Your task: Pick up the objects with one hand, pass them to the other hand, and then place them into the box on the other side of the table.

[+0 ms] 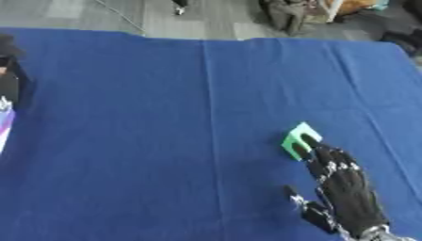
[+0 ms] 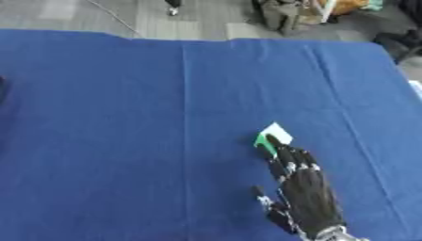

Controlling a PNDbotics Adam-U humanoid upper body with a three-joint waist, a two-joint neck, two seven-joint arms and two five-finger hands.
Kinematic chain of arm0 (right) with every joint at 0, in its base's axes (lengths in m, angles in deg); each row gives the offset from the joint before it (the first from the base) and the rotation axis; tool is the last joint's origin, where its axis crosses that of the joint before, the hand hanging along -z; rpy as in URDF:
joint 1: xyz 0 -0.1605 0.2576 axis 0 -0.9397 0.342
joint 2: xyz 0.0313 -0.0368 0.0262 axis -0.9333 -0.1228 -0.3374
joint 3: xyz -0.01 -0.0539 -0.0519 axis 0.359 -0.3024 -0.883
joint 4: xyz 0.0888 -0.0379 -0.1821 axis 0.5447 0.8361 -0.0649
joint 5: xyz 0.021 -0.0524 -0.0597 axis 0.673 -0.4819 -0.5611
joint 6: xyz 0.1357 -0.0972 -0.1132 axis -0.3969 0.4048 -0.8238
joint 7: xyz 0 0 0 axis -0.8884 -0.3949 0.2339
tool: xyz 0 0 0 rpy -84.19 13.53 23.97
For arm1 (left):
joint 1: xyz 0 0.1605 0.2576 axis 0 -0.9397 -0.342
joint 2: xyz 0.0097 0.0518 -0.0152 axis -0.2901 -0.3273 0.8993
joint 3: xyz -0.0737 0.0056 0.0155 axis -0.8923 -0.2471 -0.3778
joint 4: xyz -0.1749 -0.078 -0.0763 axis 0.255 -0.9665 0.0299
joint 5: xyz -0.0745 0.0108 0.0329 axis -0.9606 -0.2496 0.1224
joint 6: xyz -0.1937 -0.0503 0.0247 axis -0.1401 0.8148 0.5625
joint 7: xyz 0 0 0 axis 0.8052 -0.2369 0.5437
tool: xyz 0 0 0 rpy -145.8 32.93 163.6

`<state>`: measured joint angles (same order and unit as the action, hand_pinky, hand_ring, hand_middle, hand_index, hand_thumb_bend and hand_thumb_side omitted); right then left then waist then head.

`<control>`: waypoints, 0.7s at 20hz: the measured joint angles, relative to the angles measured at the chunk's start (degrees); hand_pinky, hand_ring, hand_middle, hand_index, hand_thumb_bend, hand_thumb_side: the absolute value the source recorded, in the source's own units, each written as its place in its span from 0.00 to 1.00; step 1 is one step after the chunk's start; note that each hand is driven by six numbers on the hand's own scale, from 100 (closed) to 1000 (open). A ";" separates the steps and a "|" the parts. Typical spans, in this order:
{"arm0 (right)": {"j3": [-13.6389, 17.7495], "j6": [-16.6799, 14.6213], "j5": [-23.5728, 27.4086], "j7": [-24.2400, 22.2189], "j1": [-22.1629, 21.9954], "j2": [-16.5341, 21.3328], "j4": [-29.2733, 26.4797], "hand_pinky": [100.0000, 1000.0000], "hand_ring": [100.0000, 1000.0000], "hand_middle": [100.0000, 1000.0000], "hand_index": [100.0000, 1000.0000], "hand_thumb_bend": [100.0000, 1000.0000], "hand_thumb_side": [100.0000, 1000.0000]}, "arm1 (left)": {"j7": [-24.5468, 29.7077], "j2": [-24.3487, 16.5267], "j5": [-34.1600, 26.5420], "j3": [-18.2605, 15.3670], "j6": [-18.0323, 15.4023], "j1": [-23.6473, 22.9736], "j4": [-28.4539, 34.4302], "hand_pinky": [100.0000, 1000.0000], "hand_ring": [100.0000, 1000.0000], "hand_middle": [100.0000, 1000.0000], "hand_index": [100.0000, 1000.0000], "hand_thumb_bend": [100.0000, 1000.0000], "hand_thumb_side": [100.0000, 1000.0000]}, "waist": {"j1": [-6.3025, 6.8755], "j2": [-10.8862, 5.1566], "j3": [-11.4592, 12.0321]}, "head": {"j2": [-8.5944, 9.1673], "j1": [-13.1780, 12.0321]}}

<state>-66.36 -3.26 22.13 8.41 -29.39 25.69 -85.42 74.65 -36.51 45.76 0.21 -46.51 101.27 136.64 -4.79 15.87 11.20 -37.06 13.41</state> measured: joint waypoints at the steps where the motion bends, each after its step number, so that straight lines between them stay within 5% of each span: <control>1: -0.15 0.02 0.79 -0.02 -1.18 0.29 -0.06 0.70 0.75 0.90 0.89 0.45 0.13 | 0.57 0.01 -0.76 0.39 0.47 -0.64 1.30 1.00 1.00 0.69 0.89 0.00 0.73 | -0.07 0.06 -0.12 | 0.05 -0.17; 5: 2.17 -0.25 3.96 0.25 -4.02 1.04 -0.61 0.60 0.70 0.89 0.89 0.45 0.10 | 3.41 0.56 -3.96 1.01 3.10 -2.25 5.10 1.00 1.00 0.69 0.88 0.01 0.75 | -0.24 0.07 -0.17 | 0.39 -0.14; 7: 4.39 -1.13 5.60 1.13 -2.84 1.20 -0.61 0.58 0.69 0.89 0.89 0.38 0.13 | 4.97 1.15 -5.59 1.03 4.65 -2.72 5.70 1.00 1.00 0.69 0.88 0.02 0.77 | -0.29 0.07 -0.26 | 0.39 -0.12; 8: 5.58 -1.72 6.37 1.72 -1.97 1.42 -0.61 0.58 0.69 0.89 0.89 0.44 0.09 | 5.75 1.41 -6.41 0.98 5.43 -2.97 5.86 1.00 1.00 0.69 0.88 0.02 0.77 | -0.34 0.07 -0.40 | 0.39 -0.12; 14: 13.46 -6.26 11.40 6.26 0.21 3.36 -0.60 0.59 0.70 0.89 0.89 0.42 0.10 | 9.98 2.10 -11.35 -0.18 9.54 -3.57 6.15 1.00 1.00 0.69 0.88 0.03 0.79 | -0.55 0.07 -0.97 | 0.39 -0.13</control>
<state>-52.90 -9.52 33.53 14.67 -29.18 29.05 -86.02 84.64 -34.41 34.41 0.03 -36.97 97.70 142.79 -5.34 15.94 10.23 -36.67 13.28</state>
